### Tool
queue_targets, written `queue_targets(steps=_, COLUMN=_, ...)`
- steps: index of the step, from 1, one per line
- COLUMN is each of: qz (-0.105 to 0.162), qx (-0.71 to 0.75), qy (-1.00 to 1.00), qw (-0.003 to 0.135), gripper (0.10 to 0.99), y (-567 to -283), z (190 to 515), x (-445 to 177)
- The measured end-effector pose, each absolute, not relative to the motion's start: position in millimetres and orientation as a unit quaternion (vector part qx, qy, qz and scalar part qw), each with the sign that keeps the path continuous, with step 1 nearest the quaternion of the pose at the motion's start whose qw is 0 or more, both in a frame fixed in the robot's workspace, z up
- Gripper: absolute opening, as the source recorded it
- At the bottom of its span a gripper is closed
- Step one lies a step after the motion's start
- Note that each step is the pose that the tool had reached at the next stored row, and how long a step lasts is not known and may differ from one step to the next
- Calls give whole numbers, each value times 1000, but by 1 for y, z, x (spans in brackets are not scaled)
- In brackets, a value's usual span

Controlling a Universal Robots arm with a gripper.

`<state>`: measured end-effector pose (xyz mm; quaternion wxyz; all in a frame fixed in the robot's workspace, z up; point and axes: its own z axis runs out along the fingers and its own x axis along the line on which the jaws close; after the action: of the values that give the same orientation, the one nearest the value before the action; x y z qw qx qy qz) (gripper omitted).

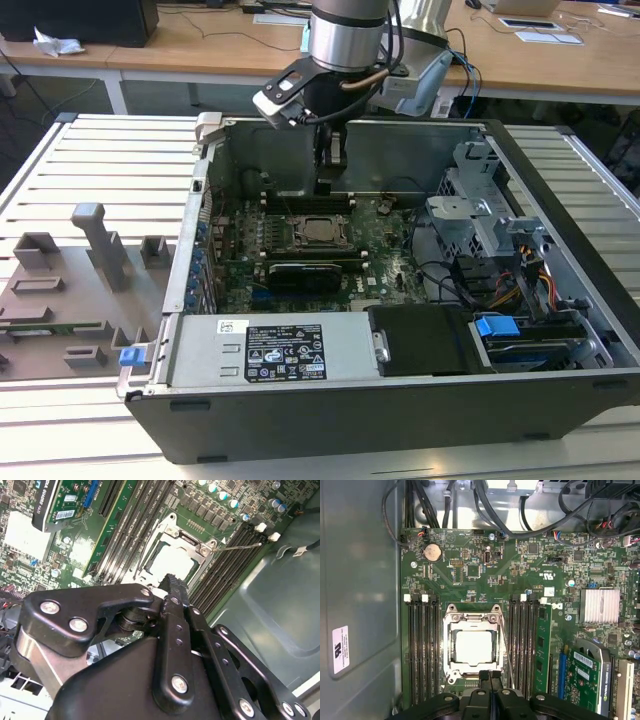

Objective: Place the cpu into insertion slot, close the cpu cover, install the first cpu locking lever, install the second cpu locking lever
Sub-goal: 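Install the first cpu locking lever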

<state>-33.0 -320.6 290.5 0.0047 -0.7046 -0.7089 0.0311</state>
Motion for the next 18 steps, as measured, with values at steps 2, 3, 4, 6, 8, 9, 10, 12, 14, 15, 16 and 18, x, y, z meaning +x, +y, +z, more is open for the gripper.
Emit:
queue_targets(steps=2, qz=31, qx=-705, qy=-709, qw=5, gripper=106, y=-321, z=291, x=-33)
queue_targets(steps=3, qz=31, qx=-705, qy=-709, qw=5, gripper=106, y=-321, z=291, x=-33)
queue_targets(steps=4, qz=31, qx=-705, qy=-709, qw=5, gripper=106, y=-321, z=291, x=-33)
queue_targets(steps=6, qz=31, qx=-694, qy=-719, qw=4, gripper=106, y=-321, z=291, x=-33)
queue_targets(steps=8, qz=31, qx=-675, qy=-737, qw=3, gripper=106, y=-321, z=291, x=-33)
queue_targets(steps=9, qz=31, qx=-667, qy=-744, qw=3, gripper=106, y=-321, z=291, x=-33)
queue_targets(steps=10, qz=31, qx=-655, qy=-755, qw=3, gripper=106, y=-321, z=291, x=-33)
queue_targets(steps=12, qz=31, qx=-637, qy=-770, qw=2, gripper=106, y=-321, z=291, x=-33)
queue_targets(steps=14, qz=31, qx=-617, qy=-786, qw=1, gripper=106, y=-321, z=291, x=-33)
queue_targets(steps=15, qz=31, qx=-613, qy=-789, qw=1, gripper=106, y=-321, z=291, x=-33)
queue_targets(steps=16, qz=31, qx=-609, qy=-792, qw=1, gripper=106, y=-321, z=291, x=-33)
queue_targets(steps=18, qz=31, qx=-594, qy=-804, qw=0, gripper=106, y=-321, z=291, x=-33)
